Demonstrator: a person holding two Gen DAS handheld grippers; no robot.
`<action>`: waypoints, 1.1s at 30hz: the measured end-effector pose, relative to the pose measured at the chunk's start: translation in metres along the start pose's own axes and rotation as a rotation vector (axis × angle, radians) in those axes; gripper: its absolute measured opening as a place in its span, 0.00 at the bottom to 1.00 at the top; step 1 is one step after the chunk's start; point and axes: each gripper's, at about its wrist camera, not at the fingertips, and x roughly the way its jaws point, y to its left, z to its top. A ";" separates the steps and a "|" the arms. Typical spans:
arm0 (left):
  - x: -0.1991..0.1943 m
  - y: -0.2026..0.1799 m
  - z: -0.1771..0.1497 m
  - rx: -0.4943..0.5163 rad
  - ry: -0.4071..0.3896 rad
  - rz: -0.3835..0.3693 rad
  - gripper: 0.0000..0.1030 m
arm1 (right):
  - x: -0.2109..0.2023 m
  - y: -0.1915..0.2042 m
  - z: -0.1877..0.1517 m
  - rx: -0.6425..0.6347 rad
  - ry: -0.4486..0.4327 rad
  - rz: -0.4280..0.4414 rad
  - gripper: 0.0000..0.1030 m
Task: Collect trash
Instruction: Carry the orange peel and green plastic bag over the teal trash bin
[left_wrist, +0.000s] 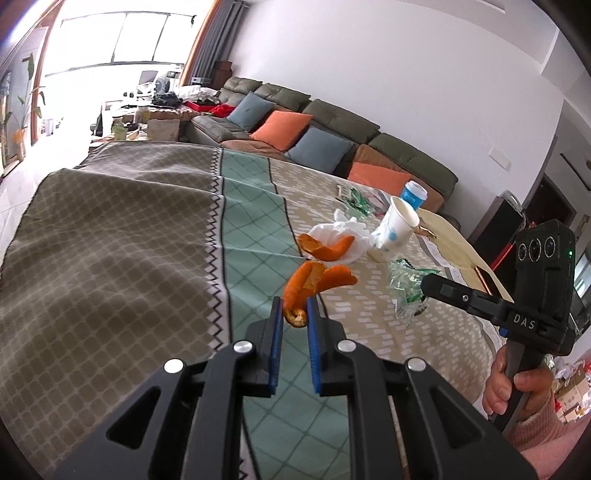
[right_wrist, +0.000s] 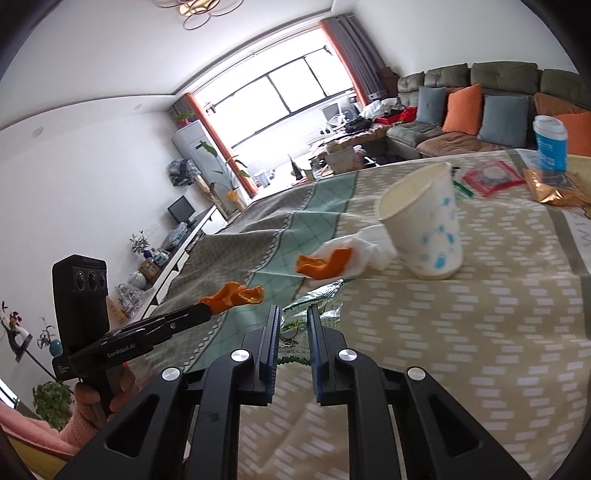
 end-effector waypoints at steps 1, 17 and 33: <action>-0.002 0.002 0.000 -0.005 -0.004 0.005 0.13 | 0.002 0.002 0.001 -0.003 0.003 0.007 0.15; -0.032 0.028 -0.007 -0.060 -0.045 0.057 0.13 | 0.031 0.035 0.006 -0.059 0.050 0.082 0.15; -0.064 0.055 -0.014 -0.120 -0.089 0.123 0.13 | 0.056 0.071 0.012 -0.118 0.086 0.166 0.15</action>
